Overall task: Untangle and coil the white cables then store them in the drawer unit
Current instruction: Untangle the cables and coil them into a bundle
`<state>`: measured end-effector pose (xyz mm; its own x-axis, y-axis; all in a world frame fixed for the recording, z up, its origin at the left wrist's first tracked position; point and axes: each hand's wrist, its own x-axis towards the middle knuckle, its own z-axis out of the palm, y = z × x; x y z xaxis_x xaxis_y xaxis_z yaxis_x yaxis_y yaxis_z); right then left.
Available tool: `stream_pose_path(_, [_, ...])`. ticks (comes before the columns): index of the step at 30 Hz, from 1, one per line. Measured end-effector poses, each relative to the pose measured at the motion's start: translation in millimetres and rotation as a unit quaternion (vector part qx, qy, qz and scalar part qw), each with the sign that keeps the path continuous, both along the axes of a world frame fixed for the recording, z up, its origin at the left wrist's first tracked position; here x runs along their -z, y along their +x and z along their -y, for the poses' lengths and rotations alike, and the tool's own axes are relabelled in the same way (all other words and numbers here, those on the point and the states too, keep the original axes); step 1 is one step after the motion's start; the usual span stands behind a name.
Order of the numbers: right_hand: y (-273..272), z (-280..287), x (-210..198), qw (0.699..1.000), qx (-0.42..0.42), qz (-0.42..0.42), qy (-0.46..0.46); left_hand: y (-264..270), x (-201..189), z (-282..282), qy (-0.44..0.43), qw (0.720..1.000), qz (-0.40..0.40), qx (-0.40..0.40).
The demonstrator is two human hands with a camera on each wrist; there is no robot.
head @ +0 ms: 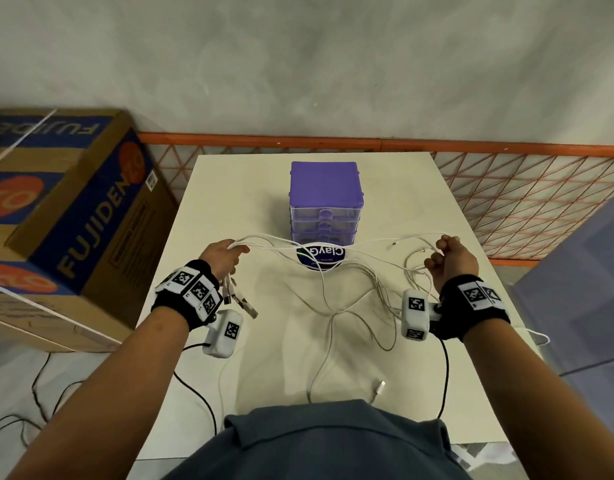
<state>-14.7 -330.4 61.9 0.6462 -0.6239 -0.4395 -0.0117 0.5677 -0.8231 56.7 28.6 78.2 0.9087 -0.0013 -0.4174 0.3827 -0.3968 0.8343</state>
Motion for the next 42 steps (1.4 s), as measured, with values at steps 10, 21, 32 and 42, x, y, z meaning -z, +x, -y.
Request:
stream_pose_path(10, [9, 11, 6, 0.999, 0.005, -0.053, 0.005, -14, -1, -2, -0.155, 0.986, -0.027, 0.056])
stream_pose_path(21, [-5, -20, 40, 0.751, -0.434, -0.274, -0.415, -15, -16, -8, -0.239, 0.965, -0.065, 0.086])
stream_pose_path(32, [13, -27, 29, 0.811, -0.301, -0.173, -0.471, -21, -13, -6, -0.176, 0.978, 0.025, 0.106])
stream_pose_path(42, [21, -21, 5, 0.83, -0.291, -0.08, -0.47, -19, -3, -5, -0.116, 0.99, 0.062, 0.059])
